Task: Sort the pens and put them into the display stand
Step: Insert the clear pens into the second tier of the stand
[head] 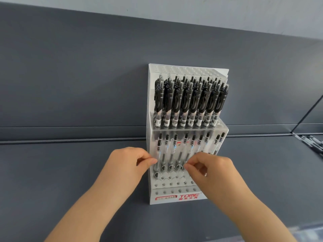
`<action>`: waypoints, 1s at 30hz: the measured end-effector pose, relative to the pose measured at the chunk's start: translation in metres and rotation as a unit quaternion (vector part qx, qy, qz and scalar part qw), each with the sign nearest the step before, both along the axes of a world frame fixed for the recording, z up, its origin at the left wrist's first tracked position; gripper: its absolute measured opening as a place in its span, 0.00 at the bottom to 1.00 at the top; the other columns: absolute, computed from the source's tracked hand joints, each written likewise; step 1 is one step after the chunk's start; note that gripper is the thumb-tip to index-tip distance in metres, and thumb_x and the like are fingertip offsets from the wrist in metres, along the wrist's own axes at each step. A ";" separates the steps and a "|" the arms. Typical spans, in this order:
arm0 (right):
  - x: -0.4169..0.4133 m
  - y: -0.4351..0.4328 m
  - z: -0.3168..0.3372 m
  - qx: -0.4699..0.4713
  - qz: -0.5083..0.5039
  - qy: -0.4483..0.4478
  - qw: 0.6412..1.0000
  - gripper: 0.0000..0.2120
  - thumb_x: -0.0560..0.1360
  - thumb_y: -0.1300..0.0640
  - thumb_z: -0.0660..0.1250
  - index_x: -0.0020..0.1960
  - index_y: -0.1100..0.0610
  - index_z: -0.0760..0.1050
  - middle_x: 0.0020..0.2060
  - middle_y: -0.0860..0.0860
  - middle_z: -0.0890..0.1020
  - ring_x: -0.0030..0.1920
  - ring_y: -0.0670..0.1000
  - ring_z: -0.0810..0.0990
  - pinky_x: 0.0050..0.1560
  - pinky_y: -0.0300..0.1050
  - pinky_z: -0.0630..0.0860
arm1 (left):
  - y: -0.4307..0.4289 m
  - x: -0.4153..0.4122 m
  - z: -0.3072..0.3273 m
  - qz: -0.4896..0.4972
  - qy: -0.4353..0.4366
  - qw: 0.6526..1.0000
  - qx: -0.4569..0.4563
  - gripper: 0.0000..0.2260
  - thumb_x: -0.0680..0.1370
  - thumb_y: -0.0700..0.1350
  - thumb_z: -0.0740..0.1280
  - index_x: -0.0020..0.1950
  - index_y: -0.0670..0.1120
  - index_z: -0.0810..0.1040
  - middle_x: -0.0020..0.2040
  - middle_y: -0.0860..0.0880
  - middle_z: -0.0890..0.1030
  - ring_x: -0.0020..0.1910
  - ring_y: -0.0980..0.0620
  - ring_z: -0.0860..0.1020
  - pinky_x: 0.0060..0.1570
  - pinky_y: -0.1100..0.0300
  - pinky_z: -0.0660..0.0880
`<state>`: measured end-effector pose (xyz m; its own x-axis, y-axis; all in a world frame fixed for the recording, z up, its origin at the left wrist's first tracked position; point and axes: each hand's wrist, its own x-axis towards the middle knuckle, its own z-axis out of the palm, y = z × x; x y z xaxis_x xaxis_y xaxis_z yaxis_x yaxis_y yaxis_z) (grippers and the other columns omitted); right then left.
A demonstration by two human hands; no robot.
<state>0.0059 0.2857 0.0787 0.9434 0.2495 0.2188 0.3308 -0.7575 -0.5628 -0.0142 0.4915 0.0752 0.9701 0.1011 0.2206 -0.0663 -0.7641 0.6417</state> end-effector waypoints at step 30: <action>0.014 -0.286 -0.035 -0.024 -0.005 -0.048 0.999 0.10 0.74 0.49 0.68 0.53 0.50 0.78 0.45 0.39 0.77 0.46 0.41 0.75 0.46 0.35 0.73 | -0.322 0.018 -0.024 -0.125 -0.155 0.956 0.216 0.14 0.68 0.48 0.75 0.52 0.48 0.82 0.44 0.53 0.82 0.41 0.52 0.81 0.36 0.57 0.79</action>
<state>0.0195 0.0001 0.0433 0.9211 0.2529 0.2959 0.3740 -0.7859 -0.4924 0.0036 0.1694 0.0511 0.8335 -0.2903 0.4701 -0.4164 -0.8893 0.1893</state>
